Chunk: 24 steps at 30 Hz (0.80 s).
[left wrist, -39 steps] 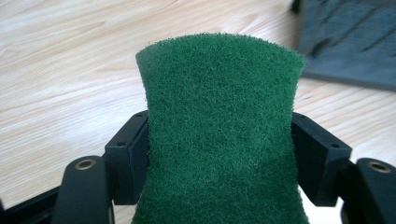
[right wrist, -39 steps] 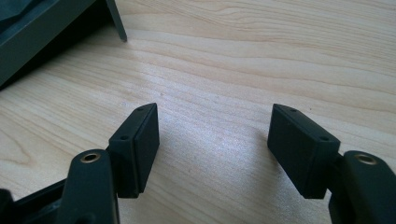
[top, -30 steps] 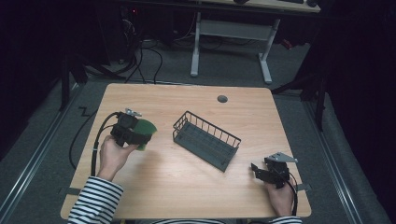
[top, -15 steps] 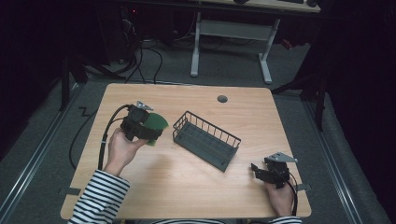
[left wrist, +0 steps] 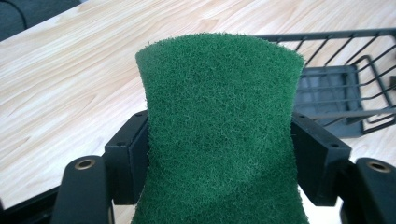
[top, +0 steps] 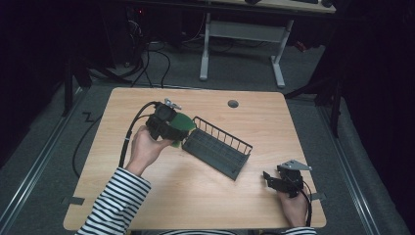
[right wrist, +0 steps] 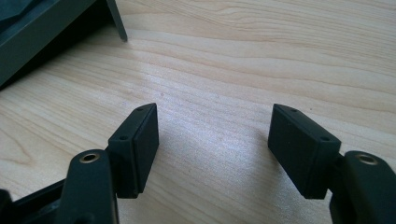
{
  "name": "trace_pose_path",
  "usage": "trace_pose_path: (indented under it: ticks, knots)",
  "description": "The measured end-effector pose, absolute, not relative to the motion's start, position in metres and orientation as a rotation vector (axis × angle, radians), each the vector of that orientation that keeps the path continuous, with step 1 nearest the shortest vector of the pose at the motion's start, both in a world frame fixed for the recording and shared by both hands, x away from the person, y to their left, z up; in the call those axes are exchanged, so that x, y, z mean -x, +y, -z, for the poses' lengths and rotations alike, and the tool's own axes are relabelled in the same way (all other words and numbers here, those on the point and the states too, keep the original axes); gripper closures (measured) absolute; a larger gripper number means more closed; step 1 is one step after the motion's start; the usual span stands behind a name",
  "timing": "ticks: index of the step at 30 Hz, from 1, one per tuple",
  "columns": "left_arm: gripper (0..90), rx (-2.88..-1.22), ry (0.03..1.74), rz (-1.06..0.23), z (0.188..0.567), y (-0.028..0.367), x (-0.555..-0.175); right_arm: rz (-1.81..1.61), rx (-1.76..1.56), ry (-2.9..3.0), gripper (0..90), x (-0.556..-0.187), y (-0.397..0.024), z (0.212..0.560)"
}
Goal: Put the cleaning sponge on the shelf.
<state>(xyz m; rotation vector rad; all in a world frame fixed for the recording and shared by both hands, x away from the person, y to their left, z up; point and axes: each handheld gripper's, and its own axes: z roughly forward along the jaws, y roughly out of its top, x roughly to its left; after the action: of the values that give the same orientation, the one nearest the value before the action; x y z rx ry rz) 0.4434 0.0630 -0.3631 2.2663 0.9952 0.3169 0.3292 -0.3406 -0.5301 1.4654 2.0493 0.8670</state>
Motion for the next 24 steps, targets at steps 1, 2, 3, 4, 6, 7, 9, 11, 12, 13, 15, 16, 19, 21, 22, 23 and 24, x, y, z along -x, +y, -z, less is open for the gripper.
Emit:
trace_pose_path:
  ticks: [1,2,3,4,6,7,9,11,12,13,15,16,19,21,22,23,24]
  knots:
    - [30.7,-2.268,0.988,-0.313,0.363,0.059,-0.445,-0.867,-1.466,2.049,33.7,-0.329,-0.341,0.53]
    - [30.7,-2.268,0.988,-0.313,0.363,0.059,-0.445,-0.867,-1.466,2.049,33.7,-0.329,-0.341,0.53]
    - [30.7,-2.27,0.981,-0.309,0.362,0.055,-0.446,-0.867,-1.466,2.049,33.7,-0.329,-0.341,0.53]
    - [30.7,-2.27,0.975,-0.292,0.361,0.049,-0.449,-0.867,-1.465,2.049,33.7,-0.329,-0.341,0.53]
    - [30.8,-2.267,0.973,-0.286,0.361,0.045,-0.452,-0.867,-1.467,2.049,33.7,-0.329,-0.341,0.53]
    - [30.7,-2.268,0.969,-0.285,0.361,0.04,-0.454,-0.867,-1.465,2.049,33.7,-0.329,-0.341,0.53]
    - [30.7,-2.266,0.968,-0.277,0.361,0.034,-0.457,-0.867,-1.465,2.049,33.7,-0.329,-0.341,0.53]
    - [30.7,-2.271,0.963,-0.28,0.361,0.029,-0.46,-0.867,-1.466,2.049,33.7,-0.329,-0.341,0.53]
    - [30.7,-2.277,0.959,-0.286,0.361,0.026,-0.461,-0.867,-1.465,2.049,33.7,-0.329,-0.341,0.53]
    - [30.7,-2.283,0.956,-0.293,0.361,0.022,-0.461,-0.867,-1.465,2.049,33.7,-0.329,-0.341,0.53]
    - [30.8,-2.287,0.953,-0.291,0.362,0.019,-0.463,-0.867,-1.466,2.049,33.7,-0.329,-0.341,0.53]
    - [30.7,-2.291,0.952,-0.288,0.362,0.016,-0.464,-0.867,-1.465,2.049,33.7,-0.329,-0.341,0.53]
    - [30.7,-2.294,0.957,-0.278,0.366,0.006,-0.471,-0.867,-1.465,2.05,33.7,-0.329,-0.341,0.53]
    - [30.7,-2.297,0.96,-0.28,0.367,0.003,-0.473,-0.867,-1.465,2.05,33.7,-0.329,-0.341,0.53]
    - [30.7,-2.302,0.963,-0.282,0.37,0.0,-0.475,-0.867,-1.467,2.049,33.7,-0.329,-0.341,0.53]
    - [30.7,-2.304,0.97,-0.278,0.373,-0.003,-0.479,-0.867,-1.466,2.05,33.7,-0.329,-0.341,0.53]
    - [30.7,-2.304,0.974,-0.278,0.376,-0.006,-0.48,-0.867,-1.465,2.05,33.7,-0.329,-0.341,0.53]
